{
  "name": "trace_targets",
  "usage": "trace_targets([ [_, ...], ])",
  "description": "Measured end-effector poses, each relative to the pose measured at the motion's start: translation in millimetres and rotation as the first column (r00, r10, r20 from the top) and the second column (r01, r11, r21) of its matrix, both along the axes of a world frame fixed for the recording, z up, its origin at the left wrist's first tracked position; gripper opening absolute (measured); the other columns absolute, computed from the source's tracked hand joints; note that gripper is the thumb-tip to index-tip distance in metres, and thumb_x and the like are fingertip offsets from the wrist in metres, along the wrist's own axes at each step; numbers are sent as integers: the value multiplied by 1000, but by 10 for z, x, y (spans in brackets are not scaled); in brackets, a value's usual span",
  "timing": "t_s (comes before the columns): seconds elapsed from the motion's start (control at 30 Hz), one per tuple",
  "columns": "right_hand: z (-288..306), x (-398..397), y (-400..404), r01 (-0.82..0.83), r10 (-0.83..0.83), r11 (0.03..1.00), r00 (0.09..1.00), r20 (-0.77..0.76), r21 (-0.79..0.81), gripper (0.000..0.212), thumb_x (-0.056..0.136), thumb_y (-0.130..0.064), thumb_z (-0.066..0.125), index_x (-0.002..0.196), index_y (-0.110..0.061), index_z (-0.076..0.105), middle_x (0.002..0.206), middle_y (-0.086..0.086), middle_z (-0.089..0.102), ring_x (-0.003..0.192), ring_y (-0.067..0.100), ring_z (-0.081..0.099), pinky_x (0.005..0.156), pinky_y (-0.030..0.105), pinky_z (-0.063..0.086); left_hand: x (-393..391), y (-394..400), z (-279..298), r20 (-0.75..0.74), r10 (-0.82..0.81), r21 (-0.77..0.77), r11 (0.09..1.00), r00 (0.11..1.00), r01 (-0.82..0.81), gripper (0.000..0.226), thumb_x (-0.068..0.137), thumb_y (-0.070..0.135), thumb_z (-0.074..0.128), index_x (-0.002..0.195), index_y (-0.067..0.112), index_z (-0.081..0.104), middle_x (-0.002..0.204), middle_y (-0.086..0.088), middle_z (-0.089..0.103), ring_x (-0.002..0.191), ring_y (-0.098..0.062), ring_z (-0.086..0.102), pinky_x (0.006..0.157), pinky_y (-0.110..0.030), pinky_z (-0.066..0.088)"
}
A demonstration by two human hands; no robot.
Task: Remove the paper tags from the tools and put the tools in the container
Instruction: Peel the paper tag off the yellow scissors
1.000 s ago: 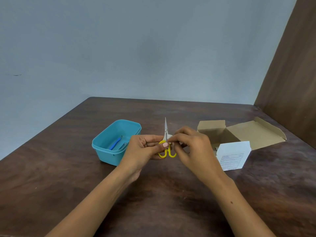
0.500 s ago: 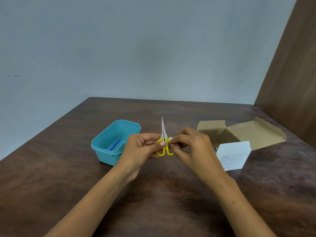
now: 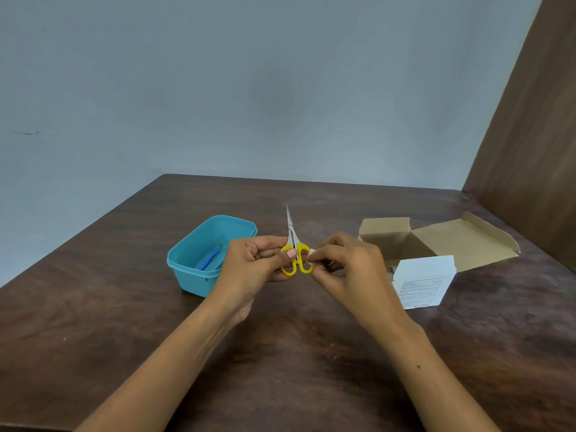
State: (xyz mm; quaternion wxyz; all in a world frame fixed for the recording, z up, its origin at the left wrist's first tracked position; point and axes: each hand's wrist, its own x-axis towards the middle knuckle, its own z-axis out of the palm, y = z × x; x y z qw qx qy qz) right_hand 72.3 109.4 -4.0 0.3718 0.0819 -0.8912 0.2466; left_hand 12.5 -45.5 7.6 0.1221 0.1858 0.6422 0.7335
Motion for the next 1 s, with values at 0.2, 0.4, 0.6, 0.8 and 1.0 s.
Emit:
trace_targets([
  [0.2, 20, 1, -5, -1, 3, 999, 999, -42, 36, 12, 76, -3, 72, 85, -10, 76, 84, 3, 64, 68, 12, 60, 60, 28, 54, 3, 9, -13, -18, 3, -8, 1000, 1000, -3, 17, 80, 4, 68, 95, 10, 73, 82, -6, 76, 68, -10, 70, 60, -21, 58],
  [0.4, 53, 39, 26, -39, 38, 999, 998, 45, 4, 10, 72, -15, 68, 77, -17, 77, 75, -3, 64, 62, 9, 61, 57, 31, 55, 2, 21, -18, -67, 3, -23, 1000, 998, -5, 14, 81, 5, 68, 92, 13, 72, 84, -6, 76, 71, -10, 71, 59, -19, 57],
  [0.6, 67, 57, 15, -68, 66, 996, 997, 37, 53, 13, 71, -14, 66, 77, -15, 77, 76, -3, 65, 62, 7, 59, 58, 24, 52, 15, 18, -25, -92, 16, -24, 1000, 996, -18, 15, 81, 5, 68, 95, 11, 72, 84, -5, 76, 72, -10, 72, 59, -19, 56],
  [0.8, 34, 20, 10, -5, 6, 1000, 997, -78, 22, 12, 78, -3, 73, 87, -10, 75, 88, 0, 68, 72, 8, 62, 64, 16, 50, 39, 44, -20, -117, 7, -18, 1000, 993, -10, 16, 81, 4, 68, 93, 13, 72, 82, -4, 76, 69, -9, 71, 57, -17, 55],
  [1.0, 36, 36, -17, -73, 75, 996, 997, -36, 54, 11, 75, -9, 67, 81, -12, 76, 85, -2, 69, 71, 6, 63, 65, 22, 53, 22, 33, -33, -133, 34, -10, 999, 990, -35, 14, 84, 6, 65, 96, 11, 72, 81, -3, 76, 69, -7, 70, 60, -20, 57],
])
